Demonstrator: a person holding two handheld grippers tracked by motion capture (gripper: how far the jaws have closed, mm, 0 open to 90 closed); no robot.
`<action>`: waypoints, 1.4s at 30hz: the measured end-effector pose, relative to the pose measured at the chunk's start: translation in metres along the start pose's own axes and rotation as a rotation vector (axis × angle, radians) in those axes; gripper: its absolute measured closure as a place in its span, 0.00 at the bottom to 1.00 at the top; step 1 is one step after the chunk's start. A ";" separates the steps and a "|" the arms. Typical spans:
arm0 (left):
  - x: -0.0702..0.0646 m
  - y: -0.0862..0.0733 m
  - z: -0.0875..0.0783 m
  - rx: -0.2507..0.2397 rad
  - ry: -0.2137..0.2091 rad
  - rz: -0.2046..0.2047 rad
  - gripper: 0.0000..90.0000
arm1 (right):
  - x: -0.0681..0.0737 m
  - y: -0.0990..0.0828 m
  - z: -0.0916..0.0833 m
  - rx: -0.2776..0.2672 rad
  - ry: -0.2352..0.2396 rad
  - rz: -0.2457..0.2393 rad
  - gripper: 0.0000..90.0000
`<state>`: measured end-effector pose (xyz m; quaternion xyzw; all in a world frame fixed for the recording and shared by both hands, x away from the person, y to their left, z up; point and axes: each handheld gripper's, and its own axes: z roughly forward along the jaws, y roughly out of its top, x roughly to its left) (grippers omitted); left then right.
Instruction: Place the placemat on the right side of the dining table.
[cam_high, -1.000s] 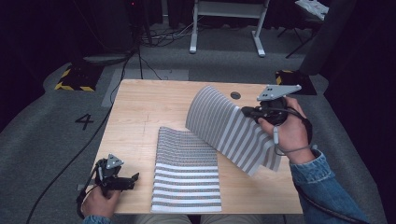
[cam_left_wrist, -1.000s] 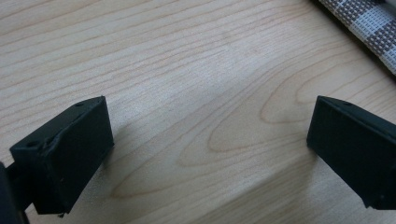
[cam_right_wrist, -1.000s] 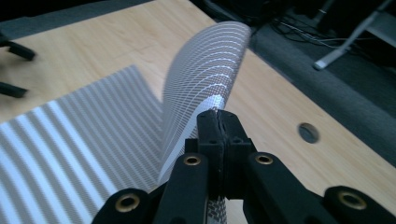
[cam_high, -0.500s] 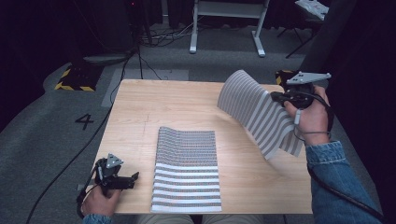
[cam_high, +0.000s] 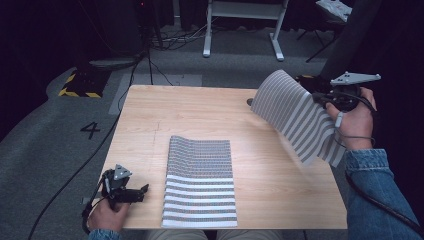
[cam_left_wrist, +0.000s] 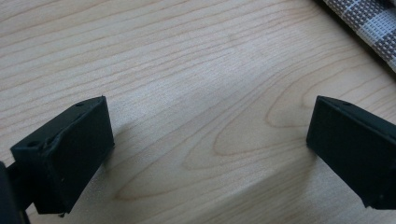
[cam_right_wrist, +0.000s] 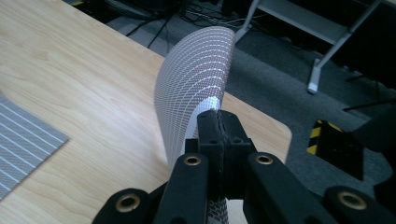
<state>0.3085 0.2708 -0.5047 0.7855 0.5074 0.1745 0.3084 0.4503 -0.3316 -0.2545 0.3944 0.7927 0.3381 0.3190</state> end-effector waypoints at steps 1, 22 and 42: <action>0.000 0.000 0.000 0.000 0.000 0.000 0.01 | -0.002 -0.001 -0.001 -0.002 -0.008 0.002 0.99; 0.000 0.000 0.000 0.000 0.000 -0.001 0.01 | 0.043 -0.054 0.028 0.060 0.018 -0.161 0.99; 0.000 0.000 0.000 0.001 0.000 -0.001 0.01 | 0.085 -0.125 0.076 0.183 0.281 -0.106 0.72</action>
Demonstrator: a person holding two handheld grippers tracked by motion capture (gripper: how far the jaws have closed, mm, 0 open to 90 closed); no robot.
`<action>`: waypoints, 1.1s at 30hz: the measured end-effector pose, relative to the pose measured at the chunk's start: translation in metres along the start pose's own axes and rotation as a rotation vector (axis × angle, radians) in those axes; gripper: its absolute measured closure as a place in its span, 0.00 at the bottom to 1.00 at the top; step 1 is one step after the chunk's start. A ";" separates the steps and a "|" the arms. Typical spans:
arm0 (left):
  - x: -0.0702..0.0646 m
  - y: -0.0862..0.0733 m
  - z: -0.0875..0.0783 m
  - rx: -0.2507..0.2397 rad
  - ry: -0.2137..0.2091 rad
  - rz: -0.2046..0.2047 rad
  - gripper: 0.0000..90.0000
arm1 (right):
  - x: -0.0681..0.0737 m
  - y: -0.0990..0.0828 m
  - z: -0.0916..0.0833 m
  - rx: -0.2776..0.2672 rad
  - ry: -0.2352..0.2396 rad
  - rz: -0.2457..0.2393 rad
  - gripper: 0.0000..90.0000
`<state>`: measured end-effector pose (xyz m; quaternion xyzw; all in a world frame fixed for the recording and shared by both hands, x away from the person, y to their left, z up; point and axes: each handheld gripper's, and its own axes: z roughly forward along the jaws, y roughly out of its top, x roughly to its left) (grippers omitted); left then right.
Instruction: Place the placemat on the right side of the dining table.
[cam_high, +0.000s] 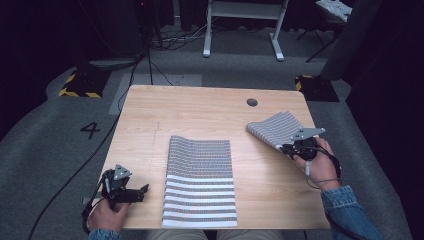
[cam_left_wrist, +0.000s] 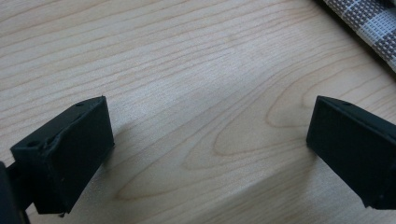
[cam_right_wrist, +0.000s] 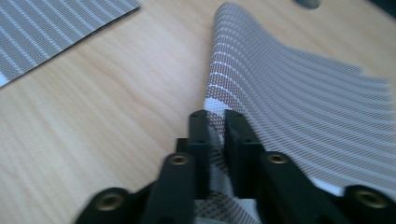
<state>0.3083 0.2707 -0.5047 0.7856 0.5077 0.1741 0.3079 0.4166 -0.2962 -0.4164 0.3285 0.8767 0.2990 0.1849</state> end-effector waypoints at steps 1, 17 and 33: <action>0.000 0.000 0.000 0.001 0.001 0.000 0.01 | 0.001 -0.003 0.003 -0.012 0.035 0.021 0.63; 0.000 0.000 0.000 -0.002 -0.004 -0.003 0.01 | -0.053 -0.043 -0.047 -0.155 -0.161 0.355 0.39; 0.000 0.000 0.000 -0.002 0.001 -0.003 0.01 | -0.094 -0.133 -0.022 0.017 -0.253 0.551 0.29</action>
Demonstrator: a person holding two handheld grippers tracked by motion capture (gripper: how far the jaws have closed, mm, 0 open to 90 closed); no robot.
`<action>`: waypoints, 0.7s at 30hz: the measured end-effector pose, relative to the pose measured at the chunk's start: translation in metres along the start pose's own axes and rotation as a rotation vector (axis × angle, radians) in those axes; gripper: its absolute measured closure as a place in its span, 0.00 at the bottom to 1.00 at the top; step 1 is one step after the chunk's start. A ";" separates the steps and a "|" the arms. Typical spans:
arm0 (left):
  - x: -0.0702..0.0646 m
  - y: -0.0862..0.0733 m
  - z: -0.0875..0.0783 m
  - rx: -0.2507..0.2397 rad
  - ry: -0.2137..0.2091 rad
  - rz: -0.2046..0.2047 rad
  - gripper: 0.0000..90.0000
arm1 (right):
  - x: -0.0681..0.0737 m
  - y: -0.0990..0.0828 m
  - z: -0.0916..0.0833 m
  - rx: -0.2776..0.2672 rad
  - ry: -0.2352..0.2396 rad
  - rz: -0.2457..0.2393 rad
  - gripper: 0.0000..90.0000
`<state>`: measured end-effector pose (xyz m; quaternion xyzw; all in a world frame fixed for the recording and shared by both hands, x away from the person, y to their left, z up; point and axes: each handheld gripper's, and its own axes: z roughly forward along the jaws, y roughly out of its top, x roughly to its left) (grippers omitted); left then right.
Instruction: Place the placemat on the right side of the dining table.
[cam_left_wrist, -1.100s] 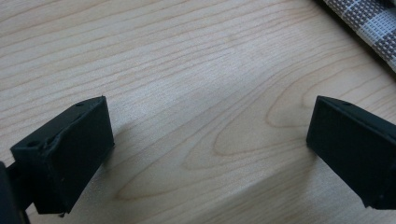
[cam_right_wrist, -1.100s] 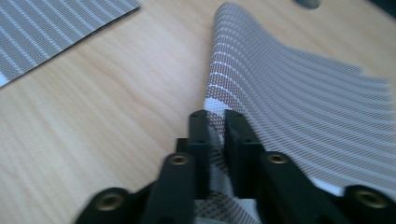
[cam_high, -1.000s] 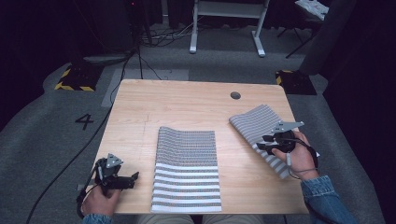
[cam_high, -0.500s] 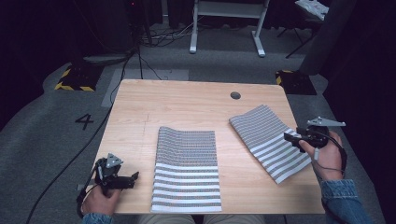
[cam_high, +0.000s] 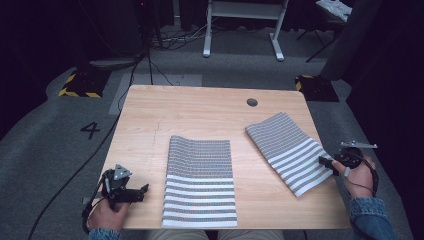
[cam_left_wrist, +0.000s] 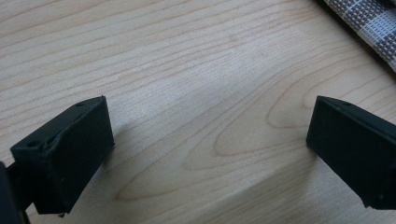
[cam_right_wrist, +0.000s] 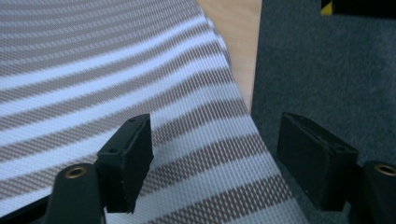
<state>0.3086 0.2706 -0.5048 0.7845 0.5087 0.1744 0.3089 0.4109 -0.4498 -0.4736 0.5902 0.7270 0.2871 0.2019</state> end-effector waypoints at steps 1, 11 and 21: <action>0.000 0.000 0.000 0.000 0.001 0.000 0.01 | -0.001 -0.002 0.002 0.002 0.012 0.010 0.29; 0.000 0.000 0.000 0.002 0.000 0.001 0.01 | 0.015 0.000 -0.005 0.010 -0.016 -0.059 0.68; 0.000 0.000 0.000 0.002 -0.002 0.000 0.01 | 0.052 0.021 -0.036 -0.094 -0.032 -0.210 0.89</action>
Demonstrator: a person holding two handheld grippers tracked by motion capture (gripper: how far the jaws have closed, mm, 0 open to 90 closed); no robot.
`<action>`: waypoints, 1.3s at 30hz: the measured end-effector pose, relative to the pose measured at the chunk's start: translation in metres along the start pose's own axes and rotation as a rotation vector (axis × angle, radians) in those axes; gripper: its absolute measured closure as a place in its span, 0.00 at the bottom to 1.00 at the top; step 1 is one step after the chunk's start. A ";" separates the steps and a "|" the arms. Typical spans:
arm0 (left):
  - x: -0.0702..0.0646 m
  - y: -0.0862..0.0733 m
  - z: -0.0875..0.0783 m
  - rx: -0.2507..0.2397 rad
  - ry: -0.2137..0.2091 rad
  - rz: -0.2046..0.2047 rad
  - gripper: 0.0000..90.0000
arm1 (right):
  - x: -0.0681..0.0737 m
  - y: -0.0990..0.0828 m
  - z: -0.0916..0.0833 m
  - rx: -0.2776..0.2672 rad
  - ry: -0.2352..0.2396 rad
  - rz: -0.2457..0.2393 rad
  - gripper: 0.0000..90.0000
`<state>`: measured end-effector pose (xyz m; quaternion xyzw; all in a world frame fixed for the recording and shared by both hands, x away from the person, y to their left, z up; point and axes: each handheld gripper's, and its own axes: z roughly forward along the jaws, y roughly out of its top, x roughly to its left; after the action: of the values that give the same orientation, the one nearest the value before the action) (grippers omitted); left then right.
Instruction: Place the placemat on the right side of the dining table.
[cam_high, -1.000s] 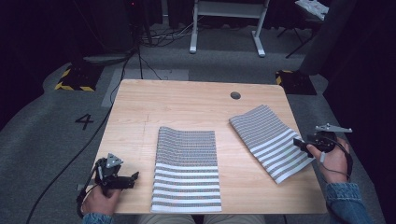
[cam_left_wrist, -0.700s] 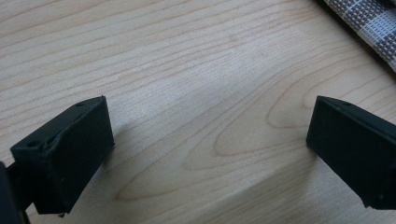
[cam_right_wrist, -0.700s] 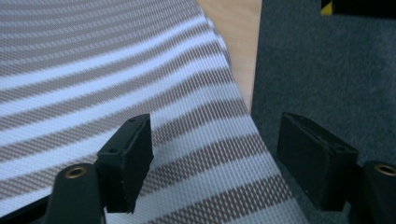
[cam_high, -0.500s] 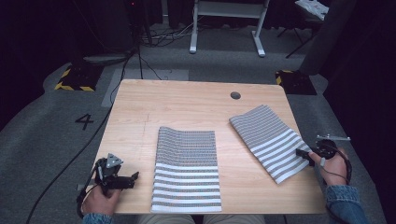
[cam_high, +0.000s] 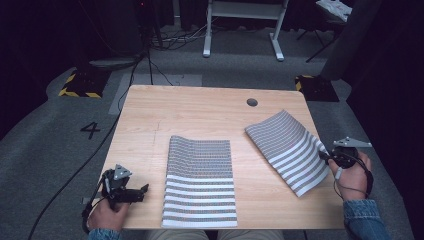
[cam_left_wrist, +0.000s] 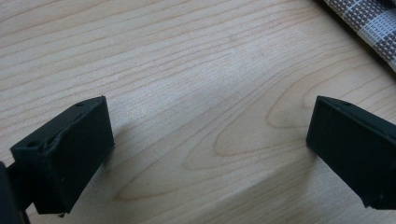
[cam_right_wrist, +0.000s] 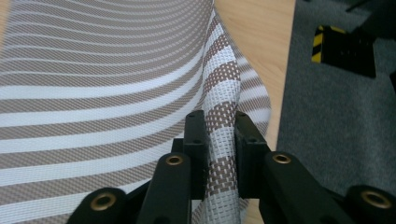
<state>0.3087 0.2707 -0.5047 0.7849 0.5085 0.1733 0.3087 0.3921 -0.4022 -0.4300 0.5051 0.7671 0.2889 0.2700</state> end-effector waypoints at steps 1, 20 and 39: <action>0.000 0.000 0.000 0.000 0.001 0.000 0.01 | 0.004 0.003 -0.003 -0.011 0.010 -0.010 0.90; 0.000 0.000 0.000 -0.001 0.002 0.000 0.01 | 0.109 0.052 -0.058 -0.202 0.269 -0.221 0.92; 0.000 0.000 0.000 -0.002 0.004 0.000 0.01 | 0.199 0.044 -0.076 -0.205 0.575 -0.358 0.88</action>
<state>0.3086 0.2706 -0.5049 0.7841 0.5091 0.1755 0.3087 0.2967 -0.2160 -0.3706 0.2307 0.8552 0.4429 0.1387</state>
